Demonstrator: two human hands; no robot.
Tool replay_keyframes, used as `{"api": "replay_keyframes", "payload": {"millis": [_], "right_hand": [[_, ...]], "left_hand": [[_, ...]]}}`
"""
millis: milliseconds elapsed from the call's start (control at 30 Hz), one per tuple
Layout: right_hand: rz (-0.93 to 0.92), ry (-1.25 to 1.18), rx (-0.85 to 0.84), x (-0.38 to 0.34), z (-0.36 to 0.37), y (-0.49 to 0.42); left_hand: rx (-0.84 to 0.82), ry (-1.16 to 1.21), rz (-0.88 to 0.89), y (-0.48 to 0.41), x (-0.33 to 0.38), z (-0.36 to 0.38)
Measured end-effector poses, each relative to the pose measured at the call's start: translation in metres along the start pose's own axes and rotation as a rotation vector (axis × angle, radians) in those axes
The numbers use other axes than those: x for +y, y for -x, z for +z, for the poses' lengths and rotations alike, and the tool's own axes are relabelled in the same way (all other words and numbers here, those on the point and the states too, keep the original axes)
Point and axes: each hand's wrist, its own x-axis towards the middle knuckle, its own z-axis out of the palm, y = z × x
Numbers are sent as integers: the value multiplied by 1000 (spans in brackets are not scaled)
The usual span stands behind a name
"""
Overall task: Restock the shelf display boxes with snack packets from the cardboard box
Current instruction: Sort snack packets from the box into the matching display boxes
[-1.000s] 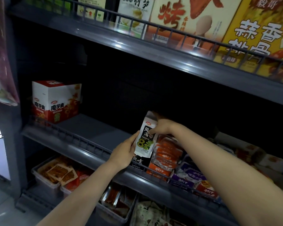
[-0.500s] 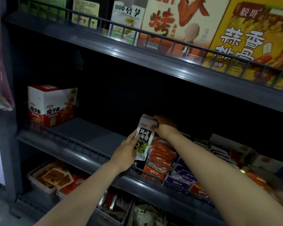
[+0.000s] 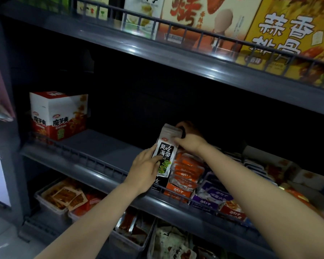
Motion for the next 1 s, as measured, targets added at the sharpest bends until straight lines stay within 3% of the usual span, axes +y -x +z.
{"api": "replay_keyframes", "payload": {"millis": [100, 233, 400, 633, 800, 1000], "right_hand": [[16, -164, -18, 5, -19, 16], [-70, -76, -193, 9, -21, 30], [-54, 40, -192, -7, -5, 14], [16, 225, -88, -23, 10, 7], [-40, 403, -115, -30, 10, 9], [-27, 294, -53, -31, 13, 16]], "left_hand": [[112, -11, 46, 8, 0, 5], [106, -60, 83, 19, 3, 6], [-49, -189, 71, 29, 6, 6], [-82, -250, 76, 30, 9, 3], [-87, -244, 77, 30, 10, 3], [-52, -147, 101, 30, 10, 3]]}}
